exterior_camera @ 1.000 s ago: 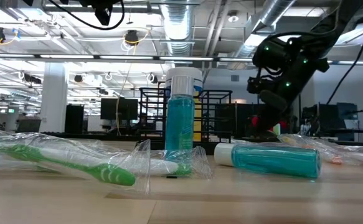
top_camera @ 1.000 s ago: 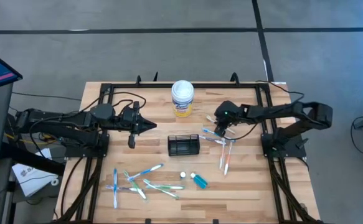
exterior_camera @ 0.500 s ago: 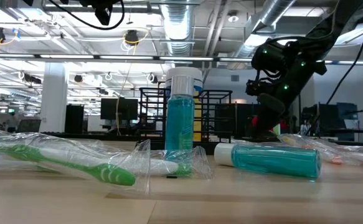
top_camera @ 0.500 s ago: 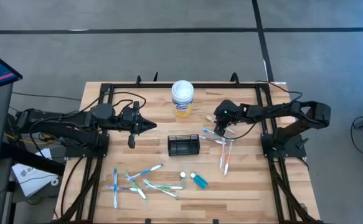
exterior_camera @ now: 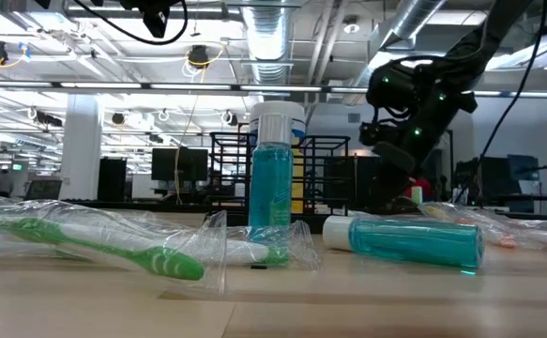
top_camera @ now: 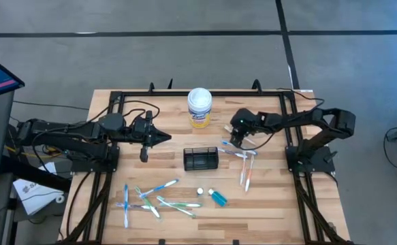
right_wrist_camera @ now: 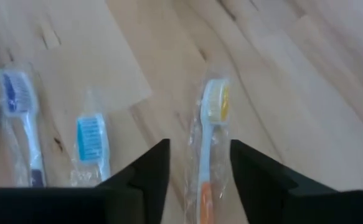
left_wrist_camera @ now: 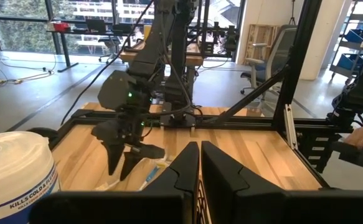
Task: Pick & Place toothbrushing station
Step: Put the top orange toothbrush into the mesh organizer
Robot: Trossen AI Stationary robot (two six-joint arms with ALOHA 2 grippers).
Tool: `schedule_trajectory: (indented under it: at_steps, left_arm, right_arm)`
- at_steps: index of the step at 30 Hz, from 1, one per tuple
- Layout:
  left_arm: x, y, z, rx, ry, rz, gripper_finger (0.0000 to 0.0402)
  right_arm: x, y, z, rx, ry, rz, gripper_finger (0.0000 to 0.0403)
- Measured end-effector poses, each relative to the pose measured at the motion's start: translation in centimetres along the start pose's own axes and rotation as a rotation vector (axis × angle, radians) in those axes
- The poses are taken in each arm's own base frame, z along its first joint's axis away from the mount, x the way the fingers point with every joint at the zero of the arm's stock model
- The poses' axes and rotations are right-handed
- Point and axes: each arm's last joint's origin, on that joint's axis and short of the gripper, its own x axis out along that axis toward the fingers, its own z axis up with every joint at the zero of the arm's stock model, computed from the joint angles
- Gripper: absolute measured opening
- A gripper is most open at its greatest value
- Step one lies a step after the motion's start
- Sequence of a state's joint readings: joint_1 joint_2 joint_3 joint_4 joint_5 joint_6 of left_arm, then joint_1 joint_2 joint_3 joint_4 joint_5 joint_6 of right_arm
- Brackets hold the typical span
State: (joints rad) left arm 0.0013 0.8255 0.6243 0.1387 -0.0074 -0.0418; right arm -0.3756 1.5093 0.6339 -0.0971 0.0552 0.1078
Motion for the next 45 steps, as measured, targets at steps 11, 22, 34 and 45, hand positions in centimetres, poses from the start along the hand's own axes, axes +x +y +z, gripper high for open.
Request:
schedule_trajectory:
  at_steps: [11, 22, 34, 45]
  left_arm:
    - [0.0, 0.0, 0.0, 0.000, 0.000, 0.000, 0.0013]
    - [0.0, 0.0, 0.0, 0.000, -0.001, 0.000, 0.0013]
    - [0.0, 0.0, 0.0, 0.000, -0.001, 0.000, 0.0013]
    - [0.0, 0.0, 0.0, 0.000, -0.001, -0.001, 0.0013]
  right_arm:
    - [0.7, 0.0, -0.3, -0.035, 0.029, -0.051, 0.0220]
    - [2.6, 0.2, -0.4, -0.040, 0.046, -0.044, 0.0146]
    - [2.5, 0.3, -0.2, -0.038, 0.044, -0.024, 0.0018]
    - [-1.0, 0.9, 1.5, -0.034, -0.119, 0.005, 0.0003]
